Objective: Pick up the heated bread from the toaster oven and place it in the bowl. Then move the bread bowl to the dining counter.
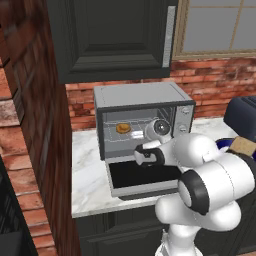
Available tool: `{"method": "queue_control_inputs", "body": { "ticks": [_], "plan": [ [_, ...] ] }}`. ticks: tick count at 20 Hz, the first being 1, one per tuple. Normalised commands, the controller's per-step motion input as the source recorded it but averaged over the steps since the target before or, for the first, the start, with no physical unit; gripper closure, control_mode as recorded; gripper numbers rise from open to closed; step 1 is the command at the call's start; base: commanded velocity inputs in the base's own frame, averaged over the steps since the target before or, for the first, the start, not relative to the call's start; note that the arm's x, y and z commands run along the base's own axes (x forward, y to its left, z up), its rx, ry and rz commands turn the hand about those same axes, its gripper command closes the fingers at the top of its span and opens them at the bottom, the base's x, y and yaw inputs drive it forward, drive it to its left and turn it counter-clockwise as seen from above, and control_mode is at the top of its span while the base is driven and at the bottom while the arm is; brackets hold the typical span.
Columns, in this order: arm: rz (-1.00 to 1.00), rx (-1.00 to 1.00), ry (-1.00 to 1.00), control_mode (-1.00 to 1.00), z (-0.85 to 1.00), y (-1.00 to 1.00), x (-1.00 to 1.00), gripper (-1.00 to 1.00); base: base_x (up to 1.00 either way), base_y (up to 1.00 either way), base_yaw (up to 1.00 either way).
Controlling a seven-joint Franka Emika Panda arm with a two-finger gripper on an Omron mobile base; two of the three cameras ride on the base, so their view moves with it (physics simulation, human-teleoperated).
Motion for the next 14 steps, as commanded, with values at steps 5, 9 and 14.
{"method": "queue_control_inputs", "body": {
  "ticks": [5, 9, 14],
  "plan": [
    [0.00, 0.00, -0.02, -1.00, 0.03, 0.00, 0.14, -1.00, 0.00, 0.00, 0.00],
    [0.00, -0.02, 0.00, -1.00, 0.00, 0.00, 0.22, -1.00, 0.00, 0.00, 0.00],
    [0.00, -0.02, 0.01, -1.00, -0.11, 0.00, 0.23, -1.00, 0.00, 0.00, 0.00]
  ]
}}
